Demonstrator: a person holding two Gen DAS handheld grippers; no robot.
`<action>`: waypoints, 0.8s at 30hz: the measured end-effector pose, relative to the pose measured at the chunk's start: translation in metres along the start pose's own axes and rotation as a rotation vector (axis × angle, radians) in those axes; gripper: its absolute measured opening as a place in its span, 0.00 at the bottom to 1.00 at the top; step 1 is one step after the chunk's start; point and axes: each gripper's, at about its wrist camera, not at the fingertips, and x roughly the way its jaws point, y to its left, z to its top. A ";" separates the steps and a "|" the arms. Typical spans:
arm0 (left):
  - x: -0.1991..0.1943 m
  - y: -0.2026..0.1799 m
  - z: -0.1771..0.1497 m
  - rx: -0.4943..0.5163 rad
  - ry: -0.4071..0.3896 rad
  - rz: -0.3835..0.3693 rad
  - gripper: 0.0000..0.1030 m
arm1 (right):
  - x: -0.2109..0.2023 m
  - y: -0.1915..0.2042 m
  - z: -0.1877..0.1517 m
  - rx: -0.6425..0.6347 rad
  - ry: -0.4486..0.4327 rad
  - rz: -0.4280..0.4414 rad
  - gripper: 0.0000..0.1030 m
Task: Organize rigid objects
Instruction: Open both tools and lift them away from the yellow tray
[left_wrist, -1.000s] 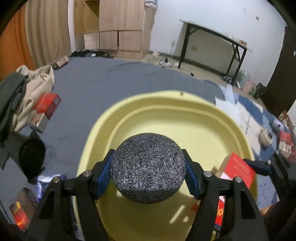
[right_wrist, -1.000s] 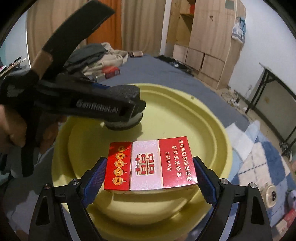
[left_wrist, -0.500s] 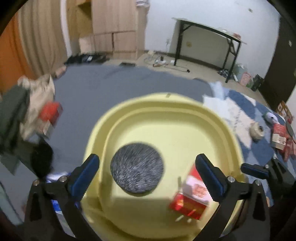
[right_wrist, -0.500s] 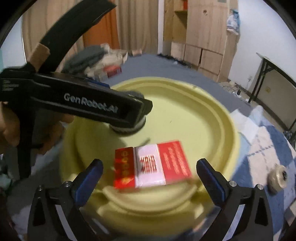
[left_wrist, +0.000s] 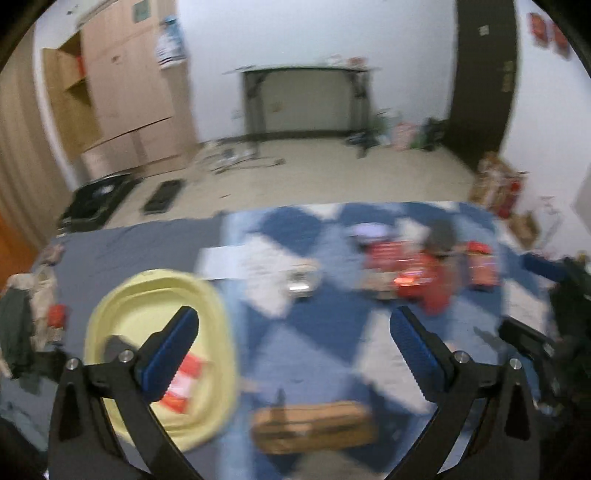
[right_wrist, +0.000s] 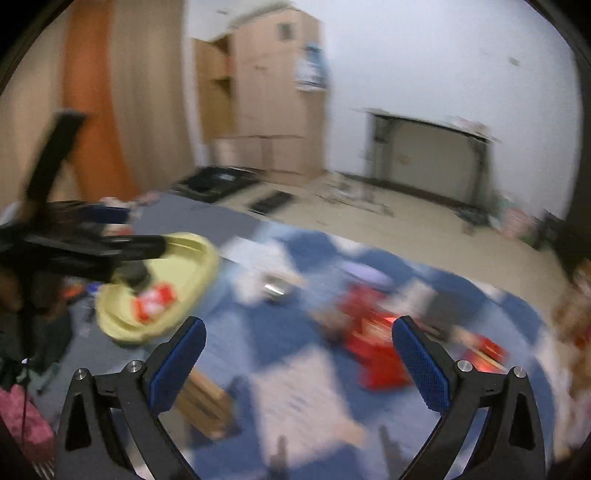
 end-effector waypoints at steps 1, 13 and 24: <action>-0.001 -0.012 0.000 -0.003 -0.005 -0.027 1.00 | -0.008 -0.015 -0.005 0.028 0.011 -0.016 1.00; 0.036 -0.061 -0.043 -0.071 -0.057 -0.028 1.00 | -0.026 -0.086 -0.077 0.284 0.035 -0.160 1.00; 0.034 -0.024 -0.068 -0.171 -0.014 -0.008 1.00 | 0.009 -0.108 -0.074 0.330 -0.018 -0.173 1.00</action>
